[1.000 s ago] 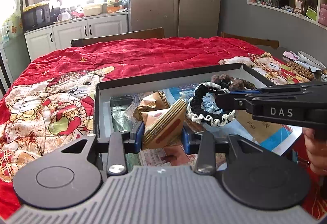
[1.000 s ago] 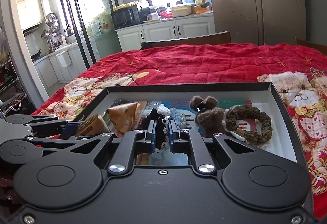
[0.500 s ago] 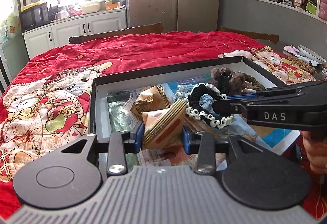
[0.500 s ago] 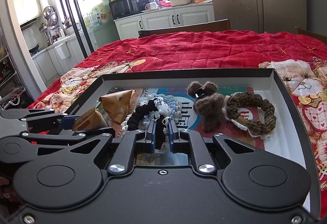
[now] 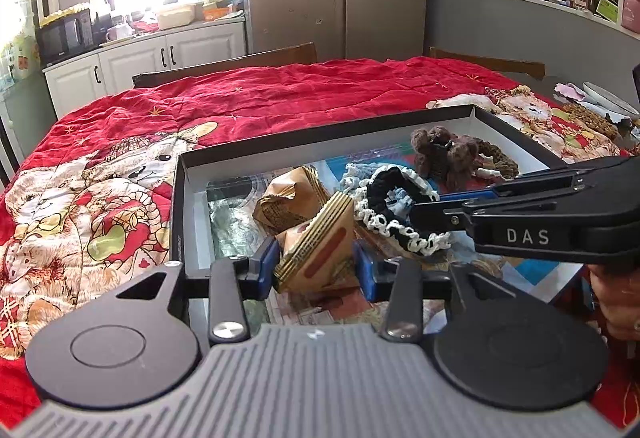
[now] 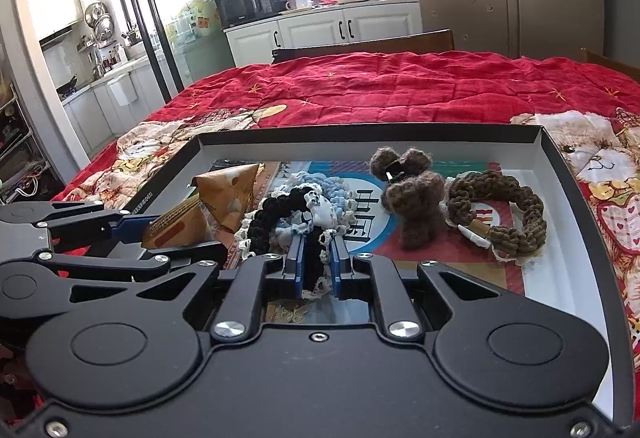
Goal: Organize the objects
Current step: 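Lower both items into the box and open both tools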
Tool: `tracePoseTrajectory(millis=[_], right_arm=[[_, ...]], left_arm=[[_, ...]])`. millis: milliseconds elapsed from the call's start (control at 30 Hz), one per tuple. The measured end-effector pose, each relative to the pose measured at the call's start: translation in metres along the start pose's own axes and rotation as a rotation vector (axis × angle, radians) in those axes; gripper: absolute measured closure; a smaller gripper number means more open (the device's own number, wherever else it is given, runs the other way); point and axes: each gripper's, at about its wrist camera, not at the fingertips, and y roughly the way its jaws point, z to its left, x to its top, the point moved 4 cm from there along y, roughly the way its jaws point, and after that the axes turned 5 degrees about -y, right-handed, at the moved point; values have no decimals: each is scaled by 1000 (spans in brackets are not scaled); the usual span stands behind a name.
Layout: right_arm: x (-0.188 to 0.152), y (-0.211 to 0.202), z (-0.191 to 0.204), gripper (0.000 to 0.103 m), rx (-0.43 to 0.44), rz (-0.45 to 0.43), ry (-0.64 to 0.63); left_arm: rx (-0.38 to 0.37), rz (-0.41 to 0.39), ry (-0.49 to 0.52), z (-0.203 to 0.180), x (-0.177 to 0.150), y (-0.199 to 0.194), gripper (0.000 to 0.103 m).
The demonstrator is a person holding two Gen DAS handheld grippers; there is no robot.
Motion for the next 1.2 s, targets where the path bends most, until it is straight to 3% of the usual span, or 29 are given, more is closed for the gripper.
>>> tracePoseTrajectory(millis=[833,1200], right_arm=[[-1,1,0,81,1,5,11],[-2,-1,4,70,-3,3,-2]], left_arm=[[6,-20,15,-3,2,-4,43],[7,-39,33,-5,2,-8,35]])
